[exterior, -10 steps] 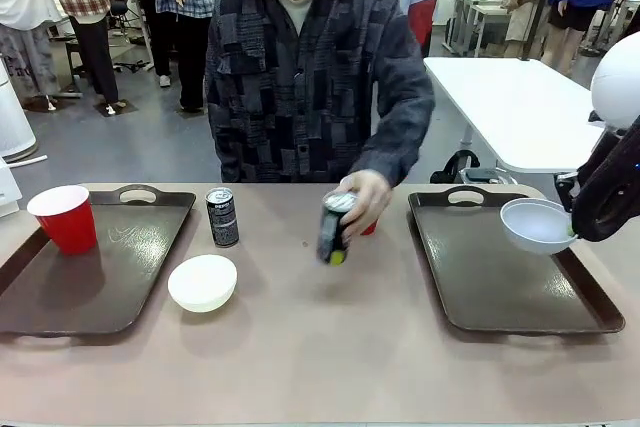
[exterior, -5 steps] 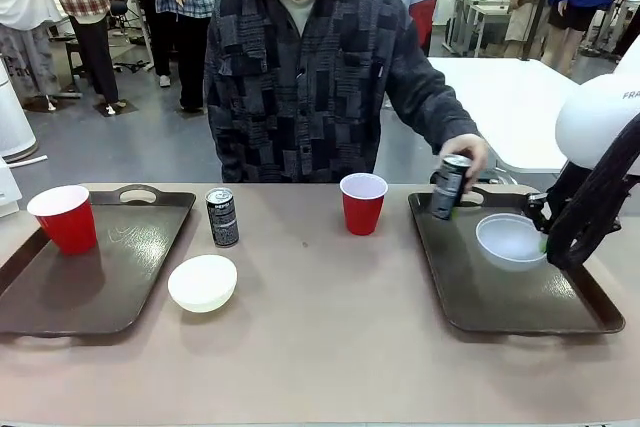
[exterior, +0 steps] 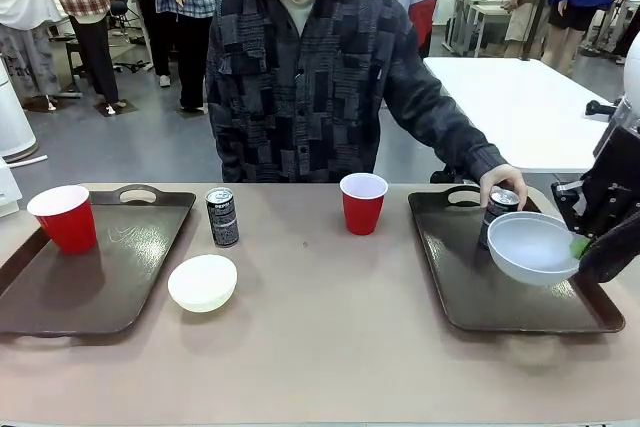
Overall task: Prepare tableware on both trays.
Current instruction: Pick up a Picnic Bowl from the table and place it on a Handle tray.
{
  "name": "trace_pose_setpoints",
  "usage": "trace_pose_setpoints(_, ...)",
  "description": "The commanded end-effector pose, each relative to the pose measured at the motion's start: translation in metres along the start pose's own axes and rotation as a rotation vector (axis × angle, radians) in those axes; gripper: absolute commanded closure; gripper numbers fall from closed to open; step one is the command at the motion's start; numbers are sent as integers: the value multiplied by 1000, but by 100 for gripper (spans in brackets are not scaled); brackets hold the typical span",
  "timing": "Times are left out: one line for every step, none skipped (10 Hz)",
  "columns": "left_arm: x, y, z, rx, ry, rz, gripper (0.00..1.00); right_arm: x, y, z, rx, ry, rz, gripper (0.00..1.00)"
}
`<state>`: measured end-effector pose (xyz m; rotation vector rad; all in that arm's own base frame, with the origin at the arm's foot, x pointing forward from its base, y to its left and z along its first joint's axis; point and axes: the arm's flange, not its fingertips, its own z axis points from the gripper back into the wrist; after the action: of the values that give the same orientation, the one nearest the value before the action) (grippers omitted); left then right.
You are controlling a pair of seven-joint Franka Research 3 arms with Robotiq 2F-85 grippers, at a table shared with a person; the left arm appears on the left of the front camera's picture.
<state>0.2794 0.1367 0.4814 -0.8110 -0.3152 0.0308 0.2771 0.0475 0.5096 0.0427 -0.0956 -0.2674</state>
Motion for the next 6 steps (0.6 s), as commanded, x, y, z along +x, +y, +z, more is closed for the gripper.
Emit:
trace_pose_setpoints(-2, 1, -1, -7, -7, -5, 0, 0, -8, -46, 25, 51, -30, 96)
trace_pose_setpoints(-2, 1, -1, -7, -7, -5, 0, 2, -8, -49, 25, 58, -29, 96)
trace_pose_setpoints(-2, 1, -1, -7, -7, -5, 0, 3, -6, -50, 23, 64, -26, 96)
trace_pose_setpoints(-2, 1, -1, -7, -7, -5, 0, 5, -4, -51, 21, 68, -30, 96)
trace_pose_setpoints(-2, 1, -1, -7, -7, -5, 0, 13, -2, -56, 36, 51, -25, 96)
trace_pose_setpoints(-2, 1, -1, -7, -7, -5, 0, 27, 1, -66, 42, 0, 27, 96)
